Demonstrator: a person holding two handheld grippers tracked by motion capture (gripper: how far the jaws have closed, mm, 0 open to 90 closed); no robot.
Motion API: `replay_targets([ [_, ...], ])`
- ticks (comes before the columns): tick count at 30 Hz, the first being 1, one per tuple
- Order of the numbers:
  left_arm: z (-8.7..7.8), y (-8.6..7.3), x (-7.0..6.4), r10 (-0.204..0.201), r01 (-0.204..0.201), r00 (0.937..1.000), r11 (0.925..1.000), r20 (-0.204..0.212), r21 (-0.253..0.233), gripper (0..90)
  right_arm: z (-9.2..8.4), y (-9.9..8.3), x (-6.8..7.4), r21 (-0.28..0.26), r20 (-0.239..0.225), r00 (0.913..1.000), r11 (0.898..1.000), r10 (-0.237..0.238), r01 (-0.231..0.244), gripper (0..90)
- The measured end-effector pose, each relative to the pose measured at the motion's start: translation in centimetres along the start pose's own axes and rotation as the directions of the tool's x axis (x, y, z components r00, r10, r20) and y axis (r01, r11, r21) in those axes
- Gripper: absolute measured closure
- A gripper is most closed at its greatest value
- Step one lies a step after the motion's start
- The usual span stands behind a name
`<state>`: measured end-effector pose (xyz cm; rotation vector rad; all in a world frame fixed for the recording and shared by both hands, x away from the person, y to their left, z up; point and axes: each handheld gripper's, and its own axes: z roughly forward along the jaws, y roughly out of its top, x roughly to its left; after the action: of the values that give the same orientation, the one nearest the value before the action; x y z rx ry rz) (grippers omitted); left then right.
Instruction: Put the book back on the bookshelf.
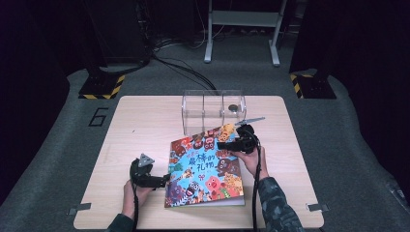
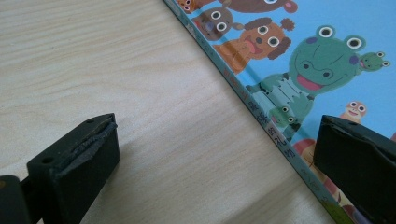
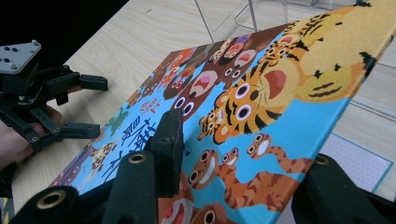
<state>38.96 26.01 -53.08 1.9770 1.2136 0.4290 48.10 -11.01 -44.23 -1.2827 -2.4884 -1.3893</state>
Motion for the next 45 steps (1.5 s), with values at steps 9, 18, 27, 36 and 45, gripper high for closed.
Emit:
replay_targets([
  [9,0.0,0.3,0.6,0.007,-0.007,0.9986,0.9999,0.052,0.011,0.4,-0.4,-0.5,0.5,-0.031,0.011,0.9996,0.999,-0.026,0.027,56.4],
  [18,-0.7,1.0,1.0,-0.076,0.075,0.9886,0.9971,0.13,0.012,0.0,-1.1,-1.1,1.1,-0.09,0.02,0.9963,0.992,-0.083,0.085,56.2],
  [27,-0.9,2.2,0.4,-0.081,0.084,0.9778,0.9964,0.194,-0.01,0.0,-1.9,-1.9,1.9,-0.157,0.036,0.9905,0.978,-0.133,0.137,55.9],
  [36,-0.1,3.1,-0.5,-0.063,0.064,0.9649,0.9979,0.255,0.004,0.0,-2.5,-2.2,2.6,-0.193,0.05,0.984,0.965,-0.171,0.178,56.0],
  [45,0.2,3.3,-1.0,-0.049,0.045,0.9561,0.9988,0.289,0.021,0.0,-2.7,-2.4,3.3,-0.22,0.057,0.9785,0.953,-0.198,0.206,55.9],
])
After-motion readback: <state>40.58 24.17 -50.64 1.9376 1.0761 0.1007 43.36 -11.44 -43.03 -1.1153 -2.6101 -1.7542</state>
